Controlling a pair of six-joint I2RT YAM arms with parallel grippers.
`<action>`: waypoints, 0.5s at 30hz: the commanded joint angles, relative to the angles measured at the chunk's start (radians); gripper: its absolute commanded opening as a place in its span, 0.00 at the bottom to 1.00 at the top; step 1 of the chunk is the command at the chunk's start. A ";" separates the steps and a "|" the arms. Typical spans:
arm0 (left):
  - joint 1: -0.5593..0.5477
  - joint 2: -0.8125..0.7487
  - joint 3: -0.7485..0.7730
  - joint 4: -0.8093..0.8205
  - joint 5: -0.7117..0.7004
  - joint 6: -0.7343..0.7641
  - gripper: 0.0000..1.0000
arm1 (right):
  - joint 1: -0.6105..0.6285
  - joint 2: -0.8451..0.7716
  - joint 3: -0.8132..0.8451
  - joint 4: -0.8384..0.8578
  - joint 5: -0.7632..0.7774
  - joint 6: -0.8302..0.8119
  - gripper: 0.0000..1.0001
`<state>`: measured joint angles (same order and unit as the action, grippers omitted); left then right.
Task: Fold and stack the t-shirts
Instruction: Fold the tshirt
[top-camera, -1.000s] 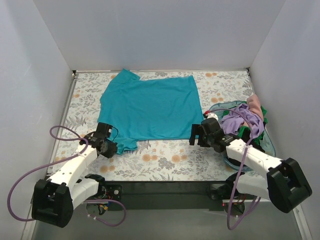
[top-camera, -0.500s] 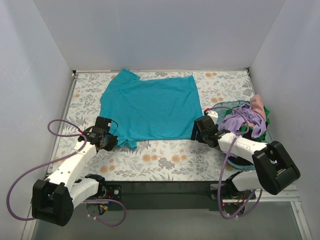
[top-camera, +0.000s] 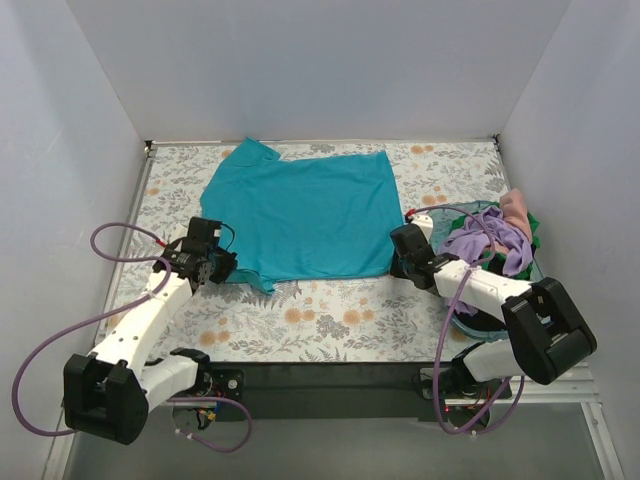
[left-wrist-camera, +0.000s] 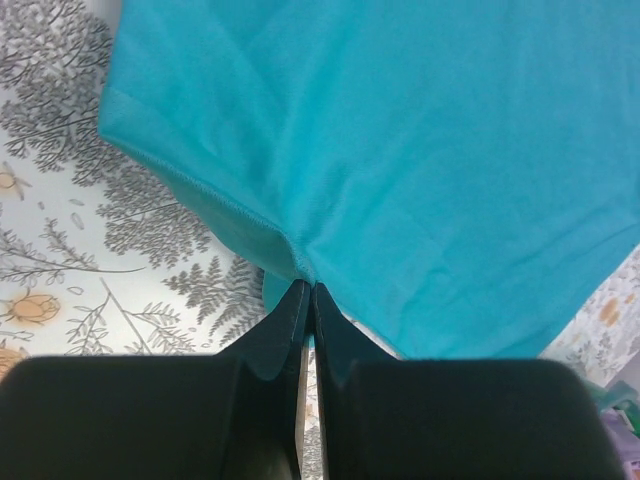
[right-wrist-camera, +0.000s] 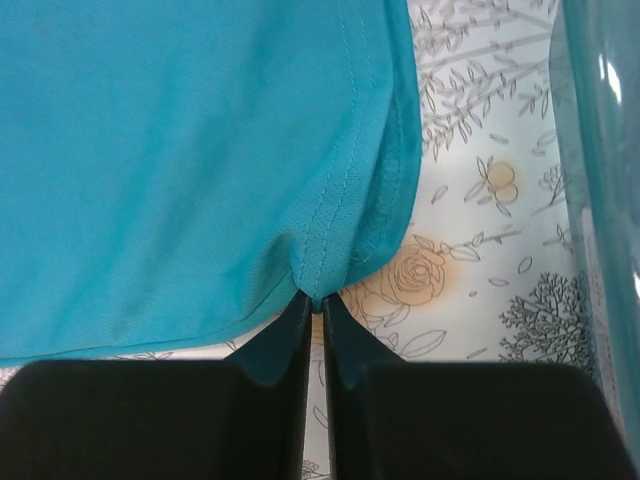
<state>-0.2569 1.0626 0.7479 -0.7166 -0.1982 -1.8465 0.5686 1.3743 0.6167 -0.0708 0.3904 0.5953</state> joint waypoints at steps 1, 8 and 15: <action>-0.001 0.019 0.074 0.035 -0.021 0.020 0.00 | -0.006 -0.009 0.077 0.035 0.013 -0.043 0.11; 0.002 0.140 0.189 0.088 -0.035 0.043 0.00 | -0.058 0.017 0.190 0.032 -0.033 -0.095 0.08; 0.060 0.321 0.335 0.135 -0.012 0.073 0.00 | -0.137 0.121 0.331 0.028 -0.143 -0.146 0.07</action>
<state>-0.2253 1.3415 1.0100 -0.6193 -0.1993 -1.7992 0.4553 1.4544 0.8795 -0.0704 0.3084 0.4904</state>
